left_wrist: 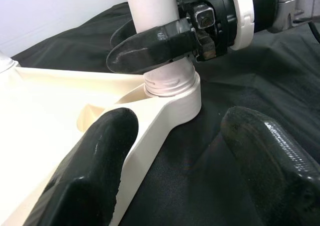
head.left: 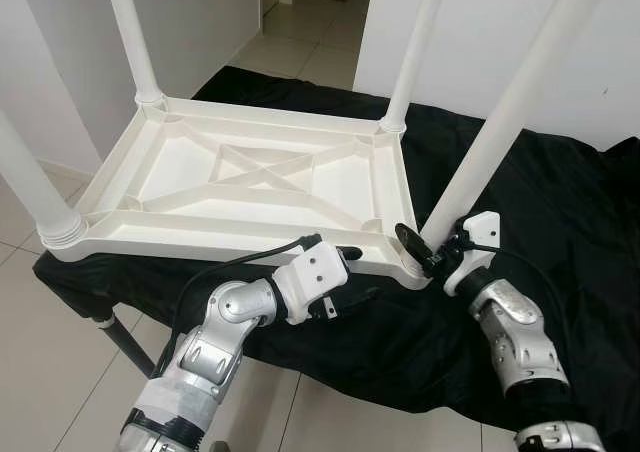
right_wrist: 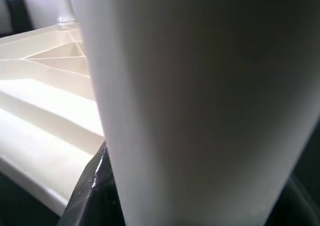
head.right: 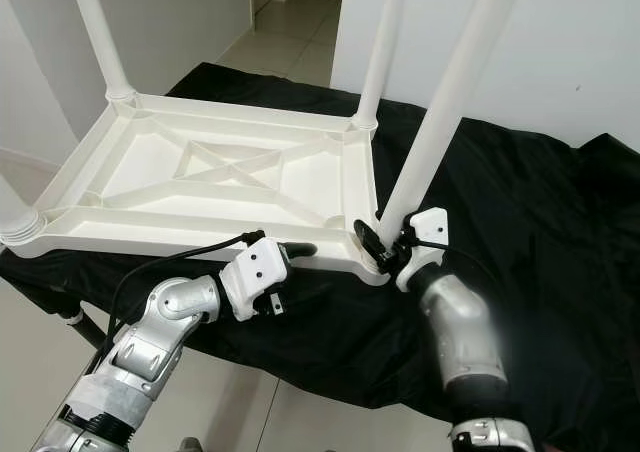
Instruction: Building children table
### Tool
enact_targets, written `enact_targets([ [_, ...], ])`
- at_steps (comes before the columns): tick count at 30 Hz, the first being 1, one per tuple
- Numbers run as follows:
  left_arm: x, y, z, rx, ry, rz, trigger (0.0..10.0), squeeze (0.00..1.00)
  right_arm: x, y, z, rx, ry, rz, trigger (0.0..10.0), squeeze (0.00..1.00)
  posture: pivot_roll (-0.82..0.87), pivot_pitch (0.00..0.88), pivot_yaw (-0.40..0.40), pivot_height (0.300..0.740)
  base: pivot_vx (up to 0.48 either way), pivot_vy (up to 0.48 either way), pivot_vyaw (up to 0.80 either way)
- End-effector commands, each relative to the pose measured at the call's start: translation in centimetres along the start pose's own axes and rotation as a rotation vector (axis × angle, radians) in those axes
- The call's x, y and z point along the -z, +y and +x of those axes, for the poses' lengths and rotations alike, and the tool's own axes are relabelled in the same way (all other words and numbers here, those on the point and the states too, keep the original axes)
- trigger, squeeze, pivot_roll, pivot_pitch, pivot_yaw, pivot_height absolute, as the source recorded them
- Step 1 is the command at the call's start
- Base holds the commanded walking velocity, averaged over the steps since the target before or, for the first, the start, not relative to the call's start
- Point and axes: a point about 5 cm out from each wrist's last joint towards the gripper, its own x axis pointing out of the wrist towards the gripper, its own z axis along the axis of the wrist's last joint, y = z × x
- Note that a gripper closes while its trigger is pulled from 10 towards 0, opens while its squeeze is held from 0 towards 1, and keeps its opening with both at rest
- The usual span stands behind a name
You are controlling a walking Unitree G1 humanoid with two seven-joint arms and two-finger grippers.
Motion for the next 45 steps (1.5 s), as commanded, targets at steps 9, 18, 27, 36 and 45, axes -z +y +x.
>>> enact_targets([
  [9, 0.2, -0.1, 0.3, -0.061, 0.009, 0.002, 10.0, 0.0, 1.9, 2.3, -0.9, 0.407, 0.098, 0.106, 10.0, 0.0, 0.01, 0.053, -0.077, 0.74, 0.0, 0.0, 0.0],
  [18, -0.1, 0.0, 0.5, -0.054, -0.002, 0.009, 10.0, 0.0, 1.7, 4.8, -0.8, 0.652, 0.082, 0.176, 10.0, 0.0, 0.01, 0.048, -0.075, 0.74, 0.0, 0.0, 0.0],
  [27, -0.2, 0.1, 0.5, -0.046, 0.0, 0.02, 10.0, 0.0, 1.1, 5.5, -0.7, 0.597, 0.053, 0.165, 10.0, 0.0, 0.02, 0.042, -0.073, 0.74, 0.0, 0.0, 0.0],
  [36, -0.2, 0.0, 0.5, -0.043, -0.002, 0.023, 10.0, 0.0, 0.0, 5.8, -0.6, 0.544, -0.013, 0.142, 10.0, 1.0, 0.02, 0.032, -0.078, 0.74, 0.0, 0.0, 0.0],
  [45, -0.2, -0.1, 0.5, -0.043, -0.001, 0.023, 10.0, 0.0, -0.1, 3.7, -1.7, 0.497, -0.038, 0.113, 10.0, 1.0, 0.02, 0.033, -0.08, 0.74, 0.0, 0.0, 0.0],
])
